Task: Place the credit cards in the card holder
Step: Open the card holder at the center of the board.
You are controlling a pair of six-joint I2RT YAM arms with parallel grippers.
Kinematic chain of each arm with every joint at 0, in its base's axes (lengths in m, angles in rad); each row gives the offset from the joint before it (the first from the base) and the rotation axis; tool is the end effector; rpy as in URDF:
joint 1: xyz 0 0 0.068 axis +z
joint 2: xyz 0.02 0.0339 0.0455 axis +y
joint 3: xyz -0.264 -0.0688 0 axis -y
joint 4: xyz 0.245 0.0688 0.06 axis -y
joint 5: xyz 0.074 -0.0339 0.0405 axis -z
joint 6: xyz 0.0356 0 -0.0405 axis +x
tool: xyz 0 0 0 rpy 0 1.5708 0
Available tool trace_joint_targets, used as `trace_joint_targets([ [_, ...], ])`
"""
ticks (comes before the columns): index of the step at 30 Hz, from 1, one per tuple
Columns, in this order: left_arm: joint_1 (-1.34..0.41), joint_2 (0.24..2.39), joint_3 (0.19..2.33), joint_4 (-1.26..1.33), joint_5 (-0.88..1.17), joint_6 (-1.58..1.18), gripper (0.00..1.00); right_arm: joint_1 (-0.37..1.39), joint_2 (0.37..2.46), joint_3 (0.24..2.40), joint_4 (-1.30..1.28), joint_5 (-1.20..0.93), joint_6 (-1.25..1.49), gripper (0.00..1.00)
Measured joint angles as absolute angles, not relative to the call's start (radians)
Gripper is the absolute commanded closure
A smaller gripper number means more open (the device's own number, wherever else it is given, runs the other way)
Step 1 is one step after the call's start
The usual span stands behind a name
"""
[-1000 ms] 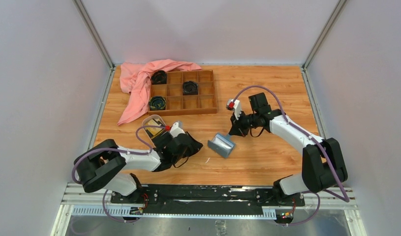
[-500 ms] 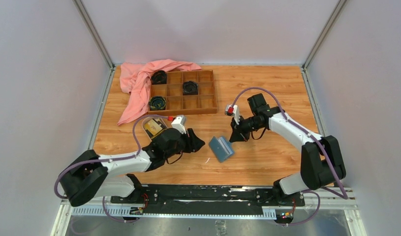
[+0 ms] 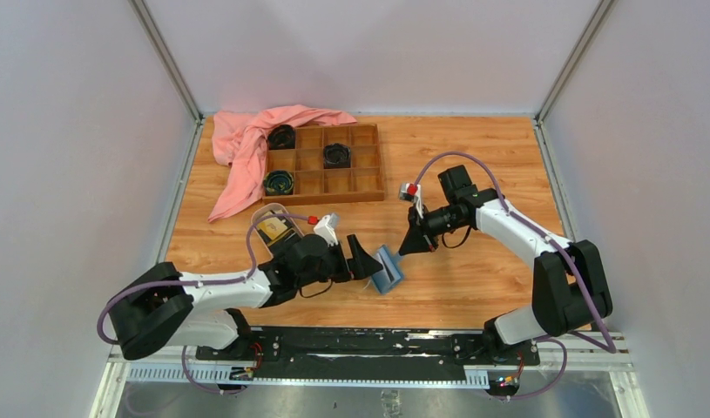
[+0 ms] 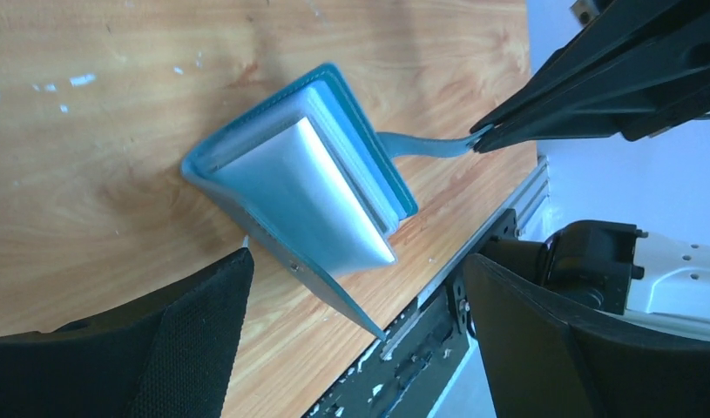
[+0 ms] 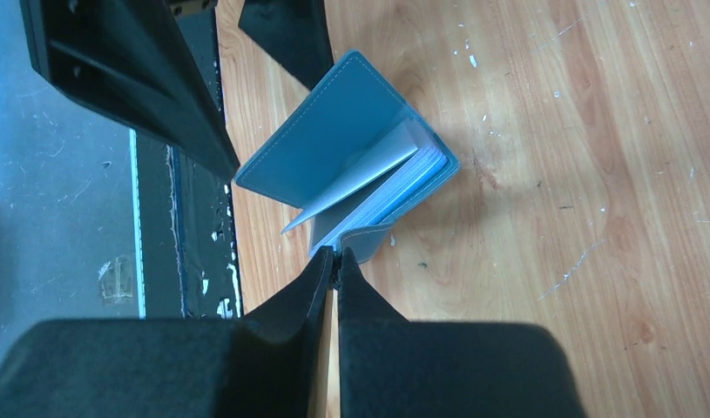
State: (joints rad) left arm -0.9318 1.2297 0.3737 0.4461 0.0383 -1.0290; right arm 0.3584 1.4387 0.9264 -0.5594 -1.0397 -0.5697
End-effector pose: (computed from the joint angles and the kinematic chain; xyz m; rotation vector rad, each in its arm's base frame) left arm 0.1409 -0.1919 0.1729 -0.0803 2.2270 -1.2377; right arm 0.2442 0.1242 0.2266 -1.3141 1.8846 1.2329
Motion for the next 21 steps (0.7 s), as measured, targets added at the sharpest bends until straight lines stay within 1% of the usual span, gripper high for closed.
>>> trace_joint_targets([
  [1, -0.942, 1.238, 0.374, 0.446, 0.030, -1.042, 0.16, 0.358, 1.439, 0.926, -0.557, -1.039, -0.566, 1.00],
  [2, -0.953, 1.250, 0.374, 0.446, 0.016, -1.055, 0.25, 0.358, 1.439, 0.926, -0.554, -1.039, -0.563, 1.00],
  [5, -0.966, 1.286, 0.373, 0.446, -0.017, -1.085, 0.60, 0.358, 1.439, 0.926, -0.547, -1.039, -0.554, 1.00],
  [8, -0.965, 1.318, 0.373, 0.443, -0.052, -1.092, 0.78, 0.358, 1.439, 0.926, -0.543, -1.034, -0.546, 1.00],
  [11, -0.962, 1.346, 0.373, 0.443, -0.078, -1.069, 0.92, 0.358, 1.435, 0.926, -0.542, -1.010, -0.542, 1.00],
  [12, -0.955, 1.355, 0.373, 0.442, -0.079, -1.056, 0.96, 0.356, 1.434, 0.926, -0.542, -0.997, -0.541, 1.00],
  [15, -0.912, 1.378, 0.371, 0.444, -0.073, -1.014, 1.00, 0.342, 1.423, 0.926, -0.531, -0.918, -0.523, 1.00],
  [19, -0.822, 1.443, 0.382, 0.449, -0.046, -0.927, 1.00, 0.312, 1.433, 0.926, -0.485, -0.778, -0.488, 1.00],
  [21, -0.792, 1.492, 0.426, 0.437, -0.025, -0.877, 1.00, 0.311, 1.462, 0.927, -0.472, -0.727, -0.478, 0.99],
])
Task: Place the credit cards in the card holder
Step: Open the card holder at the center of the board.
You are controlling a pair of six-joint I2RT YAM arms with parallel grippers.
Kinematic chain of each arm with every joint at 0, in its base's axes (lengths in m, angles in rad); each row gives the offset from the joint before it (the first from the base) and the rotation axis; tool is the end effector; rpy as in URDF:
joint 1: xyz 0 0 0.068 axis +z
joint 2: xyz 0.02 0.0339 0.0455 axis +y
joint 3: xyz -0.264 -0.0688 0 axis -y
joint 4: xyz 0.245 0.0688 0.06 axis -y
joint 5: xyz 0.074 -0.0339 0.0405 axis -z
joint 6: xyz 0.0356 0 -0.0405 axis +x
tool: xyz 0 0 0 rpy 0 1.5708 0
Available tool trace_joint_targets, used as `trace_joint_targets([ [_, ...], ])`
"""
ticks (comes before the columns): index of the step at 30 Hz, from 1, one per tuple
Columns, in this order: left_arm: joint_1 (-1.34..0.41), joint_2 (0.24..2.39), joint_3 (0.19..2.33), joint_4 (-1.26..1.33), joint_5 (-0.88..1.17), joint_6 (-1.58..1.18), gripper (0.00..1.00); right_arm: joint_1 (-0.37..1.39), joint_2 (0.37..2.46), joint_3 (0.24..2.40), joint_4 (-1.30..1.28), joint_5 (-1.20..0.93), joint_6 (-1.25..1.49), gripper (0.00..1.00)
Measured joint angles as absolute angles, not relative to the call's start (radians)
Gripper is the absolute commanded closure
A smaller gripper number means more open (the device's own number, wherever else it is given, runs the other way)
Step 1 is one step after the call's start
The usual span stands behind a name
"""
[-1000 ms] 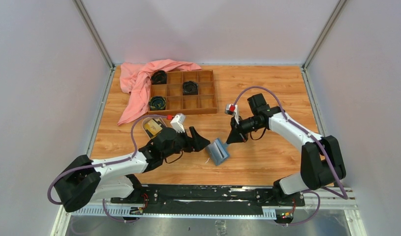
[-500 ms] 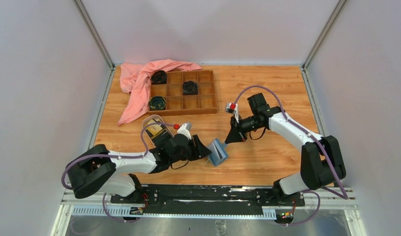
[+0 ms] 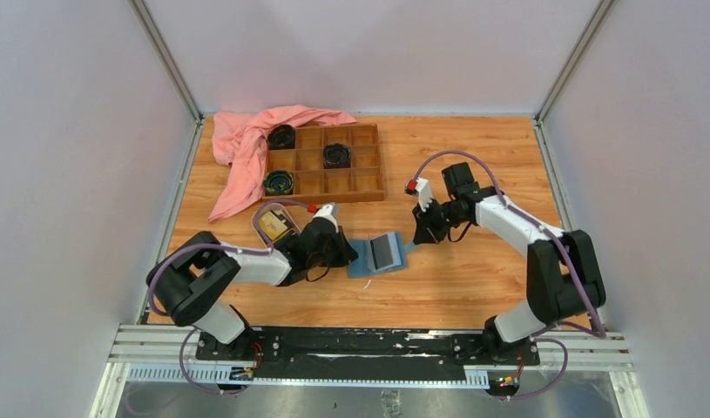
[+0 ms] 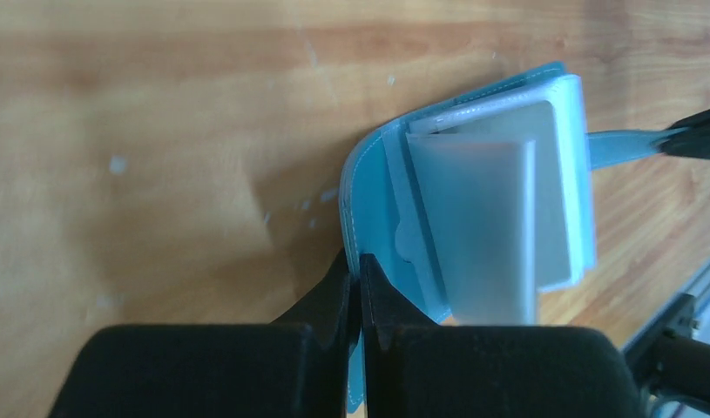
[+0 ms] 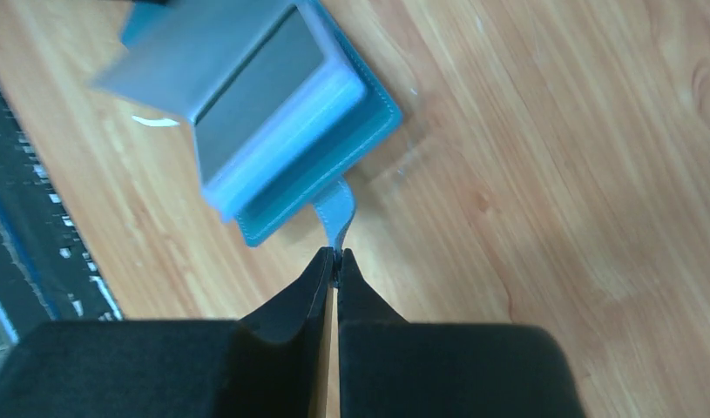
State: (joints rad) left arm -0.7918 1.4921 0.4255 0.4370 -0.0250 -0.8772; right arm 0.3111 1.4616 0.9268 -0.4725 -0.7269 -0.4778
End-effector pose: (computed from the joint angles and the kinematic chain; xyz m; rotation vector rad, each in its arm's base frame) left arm 0.1824 -0.1835 0.1266 -0.1153 2.3481 -0.8664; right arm 0.2653 0.1102 0.2176 -1.1654 2.1127 0.8512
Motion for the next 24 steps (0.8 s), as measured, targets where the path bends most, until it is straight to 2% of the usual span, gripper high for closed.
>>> trace_joint_targets([
  [5, -0.768, 1.609, 0.582, 0.372, -0.009, -0.748, 1.00, 0.305, 1.610, 0.957, -0.487, -0.615, -0.459, 0.82],
  [10, -0.767, 1.628, 0.614, 0.349, 0.000, -0.686, 0.99, 0.297, 1.657, 1.006, -0.542, -0.587, -0.448, 0.60],
  [13, -0.767, 1.619, 0.614, 0.343, 0.005, -0.661, 0.99, 0.290, 1.610, 1.014, -0.558, -0.599, -0.454, 0.55],
  [19, -0.765, 1.595, 0.613, 0.315, 0.022, -0.615, 1.00, 0.253, 1.380, 1.026, -0.582, -0.695, -0.531, 0.53],
  [20, -0.764, 1.595, 0.613, 0.313, 0.027, -0.610, 1.00, 0.252, 1.336, 1.028, -0.582, -0.731, -0.549, 0.50],
  [22, -0.762, 1.595, 0.613, 0.311, 0.039, -0.600, 1.00, 0.252, 1.262, 1.035, -0.581, -0.819, -0.591, 0.36],
  [24, -0.761, 1.595, 0.613, 0.311, 0.051, -0.593, 1.00, 0.252, 1.217, 1.036, -0.573, -0.910, -0.625, 0.32],
])
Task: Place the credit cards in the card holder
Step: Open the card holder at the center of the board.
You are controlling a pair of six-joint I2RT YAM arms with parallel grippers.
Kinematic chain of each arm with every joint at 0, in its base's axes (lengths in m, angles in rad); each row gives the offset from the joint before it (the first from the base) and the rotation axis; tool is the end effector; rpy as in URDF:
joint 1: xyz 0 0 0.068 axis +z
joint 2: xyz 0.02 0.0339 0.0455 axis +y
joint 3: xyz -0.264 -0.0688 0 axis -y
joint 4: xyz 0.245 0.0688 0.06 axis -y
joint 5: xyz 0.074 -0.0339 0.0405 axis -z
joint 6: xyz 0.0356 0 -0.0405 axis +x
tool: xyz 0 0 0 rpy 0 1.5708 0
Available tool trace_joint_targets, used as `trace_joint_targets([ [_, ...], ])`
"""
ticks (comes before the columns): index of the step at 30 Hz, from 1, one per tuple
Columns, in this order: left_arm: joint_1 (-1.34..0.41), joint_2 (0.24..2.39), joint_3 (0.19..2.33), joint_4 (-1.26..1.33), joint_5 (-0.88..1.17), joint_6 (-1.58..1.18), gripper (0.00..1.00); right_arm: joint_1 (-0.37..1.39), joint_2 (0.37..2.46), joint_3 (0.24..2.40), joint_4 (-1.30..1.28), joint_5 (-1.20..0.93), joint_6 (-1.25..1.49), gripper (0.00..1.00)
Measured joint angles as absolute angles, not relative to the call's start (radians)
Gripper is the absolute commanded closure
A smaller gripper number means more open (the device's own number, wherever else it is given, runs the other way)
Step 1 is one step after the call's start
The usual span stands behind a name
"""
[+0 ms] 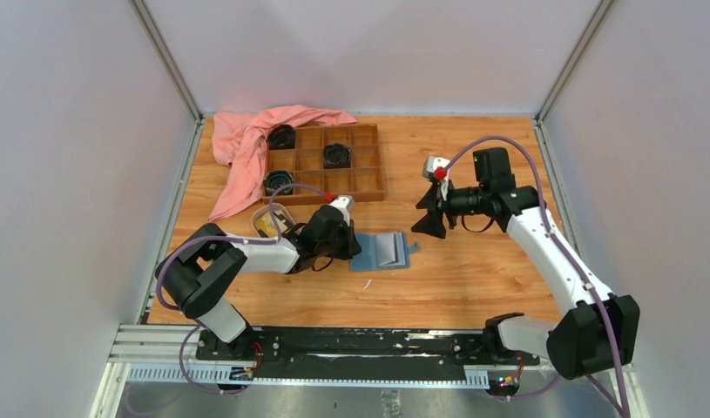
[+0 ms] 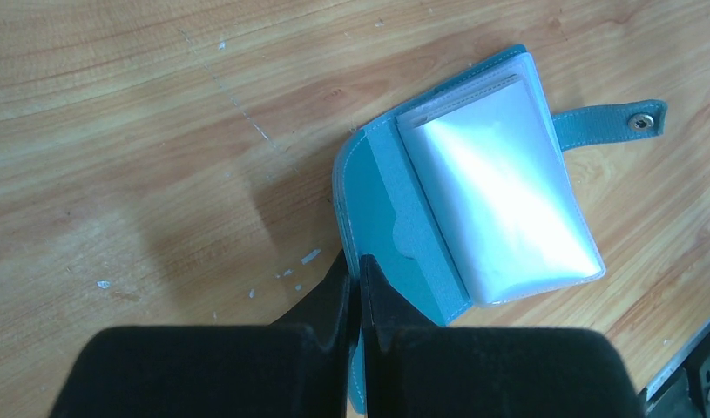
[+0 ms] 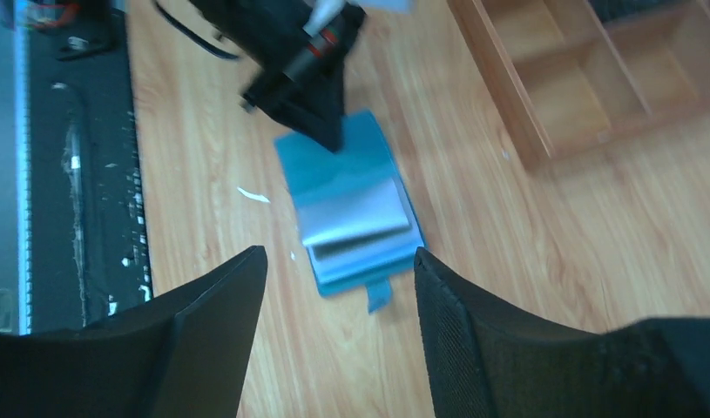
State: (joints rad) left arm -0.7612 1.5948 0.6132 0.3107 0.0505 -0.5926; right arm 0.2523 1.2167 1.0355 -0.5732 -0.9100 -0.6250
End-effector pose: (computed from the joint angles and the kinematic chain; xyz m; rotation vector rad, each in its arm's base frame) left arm 0.2146 -0.2070 0.1390 0.2275 2.3498 -0.7606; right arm 0.2352 0.0897 0.3103 -1.2705 1.6812 0.8260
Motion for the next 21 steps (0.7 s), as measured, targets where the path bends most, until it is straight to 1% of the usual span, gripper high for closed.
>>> trace_joint_targets([
  [3, -0.760, 1.595, 0.613, 0.310, 0.063, -0.585, 1.00, 0.252, 1.215, 1.017, -0.531, -1.066, -0.620, 0.42],
  [6, -0.760, 1.594, 0.613, 0.309, 0.070, -0.578, 1.00, 0.254, 1.293, 0.963, -0.459, -1.143, -0.525, 0.52],
  [8, -0.760, 1.593, 0.612, 0.309, 0.072, -0.575, 1.00, 0.255, 1.395, 0.934, -0.426, -1.134, -0.445, 0.54],
  [10, -0.760, 1.591, 0.611, 0.308, 0.073, -0.575, 1.00, 0.255, 1.464, 0.922, -0.413, -1.103, -0.377, 0.55],
  [12, -0.760, 1.588, 0.609, 0.307, 0.075, -0.575, 1.00, 0.255, 1.514, 0.921, -0.394, -1.055, -0.308, 0.58],
  [16, -0.760, 1.587, 0.609, 0.305, 0.076, -0.575, 1.00, 0.255, 1.544, 0.921, -0.363, -0.991, -0.238, 0.71],
  [21, -0.760, 1.587, 0.609, 0.305, 0.076, -0.575, 1.00, 0.261, 1.630, 0.933, -0.351, -0.962, -0.174, 0.72],
])
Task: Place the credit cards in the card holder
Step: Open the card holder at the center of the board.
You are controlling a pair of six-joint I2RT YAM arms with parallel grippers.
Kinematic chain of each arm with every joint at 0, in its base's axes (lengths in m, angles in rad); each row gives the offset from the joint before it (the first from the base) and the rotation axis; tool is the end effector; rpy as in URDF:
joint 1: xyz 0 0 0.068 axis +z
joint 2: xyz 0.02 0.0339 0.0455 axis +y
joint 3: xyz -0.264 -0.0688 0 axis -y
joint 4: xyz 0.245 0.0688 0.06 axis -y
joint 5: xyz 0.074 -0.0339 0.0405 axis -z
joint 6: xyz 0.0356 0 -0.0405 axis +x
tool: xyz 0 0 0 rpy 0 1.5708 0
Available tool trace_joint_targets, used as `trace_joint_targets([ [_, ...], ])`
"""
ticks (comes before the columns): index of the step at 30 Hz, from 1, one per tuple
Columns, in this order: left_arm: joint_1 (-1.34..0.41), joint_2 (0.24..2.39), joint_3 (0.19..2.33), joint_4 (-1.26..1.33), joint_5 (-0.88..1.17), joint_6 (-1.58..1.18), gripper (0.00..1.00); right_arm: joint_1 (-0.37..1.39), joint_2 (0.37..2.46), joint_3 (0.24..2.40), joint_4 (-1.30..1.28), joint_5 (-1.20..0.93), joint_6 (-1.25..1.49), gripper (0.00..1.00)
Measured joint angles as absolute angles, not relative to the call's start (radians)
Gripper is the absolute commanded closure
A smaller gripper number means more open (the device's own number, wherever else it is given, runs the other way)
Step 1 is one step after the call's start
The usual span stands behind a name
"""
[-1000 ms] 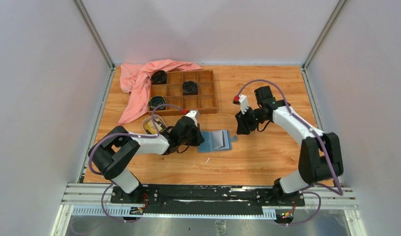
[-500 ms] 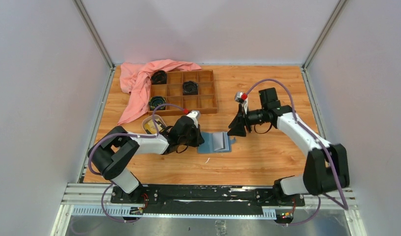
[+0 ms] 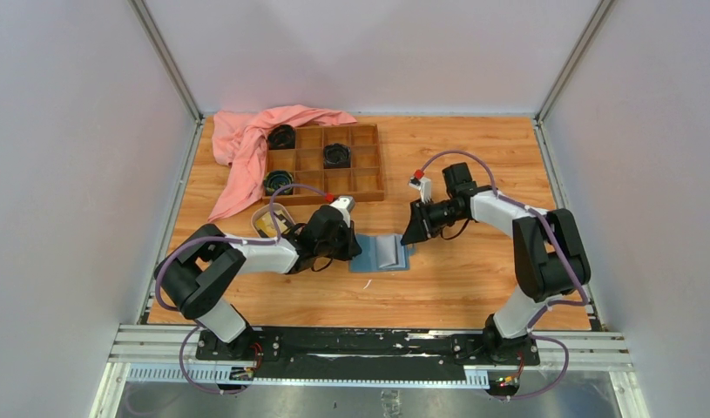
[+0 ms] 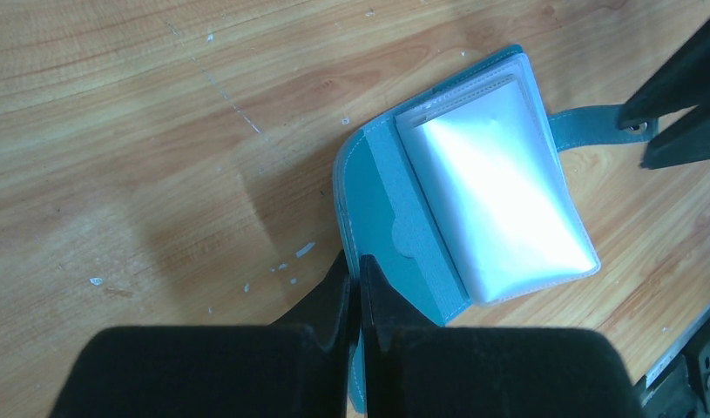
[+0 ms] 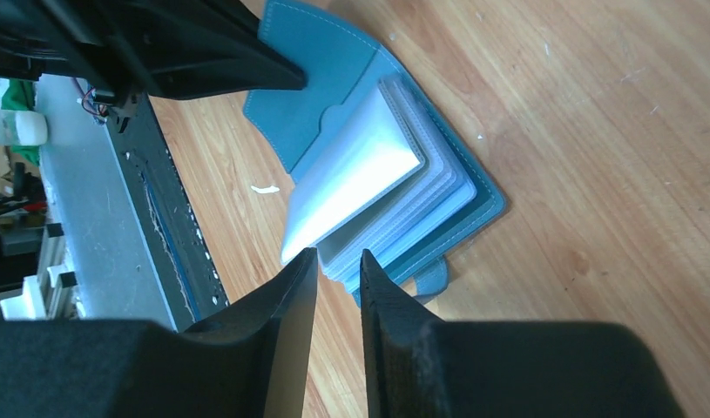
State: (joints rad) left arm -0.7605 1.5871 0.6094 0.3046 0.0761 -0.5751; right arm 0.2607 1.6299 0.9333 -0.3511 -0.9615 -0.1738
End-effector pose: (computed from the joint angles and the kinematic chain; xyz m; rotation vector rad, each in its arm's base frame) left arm 0.2130 -0.2064 0.1396 0.2623 2.3530 -0.7768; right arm 0.2912 0.1079 0.1841 -0.8381 2.2542 1.2688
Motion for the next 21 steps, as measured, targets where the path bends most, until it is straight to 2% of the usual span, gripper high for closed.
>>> trace_joint_targets([
  [21, -0.764, 1.587, 0.609, 0.304, 0.090, -0.576, 0.98, 0.302, 1.782, 0.972, -0.361, -0.912, -0.115, 0.59],
])
